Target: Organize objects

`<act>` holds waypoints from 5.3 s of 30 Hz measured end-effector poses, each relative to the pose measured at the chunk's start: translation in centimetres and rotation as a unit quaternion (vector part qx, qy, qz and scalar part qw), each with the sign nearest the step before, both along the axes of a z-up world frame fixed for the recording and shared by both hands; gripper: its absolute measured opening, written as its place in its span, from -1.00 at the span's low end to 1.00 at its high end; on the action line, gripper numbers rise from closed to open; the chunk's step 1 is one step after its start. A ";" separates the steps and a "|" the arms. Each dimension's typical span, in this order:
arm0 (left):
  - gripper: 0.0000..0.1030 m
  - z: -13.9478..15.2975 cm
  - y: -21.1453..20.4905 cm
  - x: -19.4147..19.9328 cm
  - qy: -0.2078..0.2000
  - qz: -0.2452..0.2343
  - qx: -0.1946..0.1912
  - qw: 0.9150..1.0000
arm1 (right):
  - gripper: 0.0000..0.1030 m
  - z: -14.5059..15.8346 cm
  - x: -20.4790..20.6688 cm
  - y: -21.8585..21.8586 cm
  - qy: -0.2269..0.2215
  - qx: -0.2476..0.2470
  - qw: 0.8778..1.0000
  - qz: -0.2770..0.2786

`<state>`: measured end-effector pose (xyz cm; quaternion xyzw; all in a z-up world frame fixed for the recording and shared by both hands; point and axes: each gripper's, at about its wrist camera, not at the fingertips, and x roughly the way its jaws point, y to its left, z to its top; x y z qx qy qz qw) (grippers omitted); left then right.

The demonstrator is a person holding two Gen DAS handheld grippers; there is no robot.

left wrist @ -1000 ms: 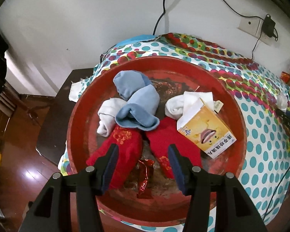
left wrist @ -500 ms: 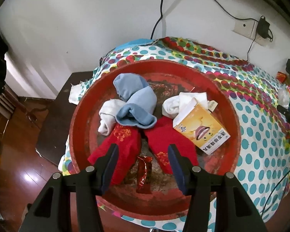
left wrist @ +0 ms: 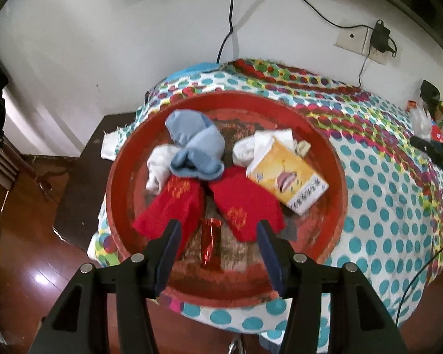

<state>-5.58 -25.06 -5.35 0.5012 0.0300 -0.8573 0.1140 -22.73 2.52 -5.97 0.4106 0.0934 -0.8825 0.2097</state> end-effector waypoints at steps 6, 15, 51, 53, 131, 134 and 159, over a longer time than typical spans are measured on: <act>0.05 -0.3 -1.4 1.5 -0.009 0.018 -0.005 1.000 | -0.37 1.0 1.5 -3.6 -0.002 -0.013 1.000 0.029; 0.05 1.2 -2.8 2.6 0.012 0.026 0.004 1.000 | -0.37 3.7 4.6 -9.3 0.009 -0.019 0.996 0.083; 0.05 2.8 -6.9 5.0 0.026 0.076 0.006 0.997 | -0.36 0.4 10.6 -25.8 -0.039 0.019 0.980 0.196; 0.05 3.0 -7.6 5.3 0.028 0.086 0.005 0.996 | -0.36 0.2 10.6 -26.6 -0.039 0.025 0.979 0.199; 0.05 3.5 -1.2 3.6 -0.004 0.098 0.011 0.995 | 0.99 1.3 16.1 -15.1 -0.089 0.060 0.990 0.089; 0.05 4.0 -1.9 4.2 -0.001 0.102 0.025 0.994 | 0.99 1.6 16.6 -15.7 -0.092 0.063 0.989 0.100; 0.05 2.6 -1.9 4.0 -0.036 0.087 0.024 0.995 | 0.98 1.5 17.0 -19.5 -0.088 0.084 0.982 0.146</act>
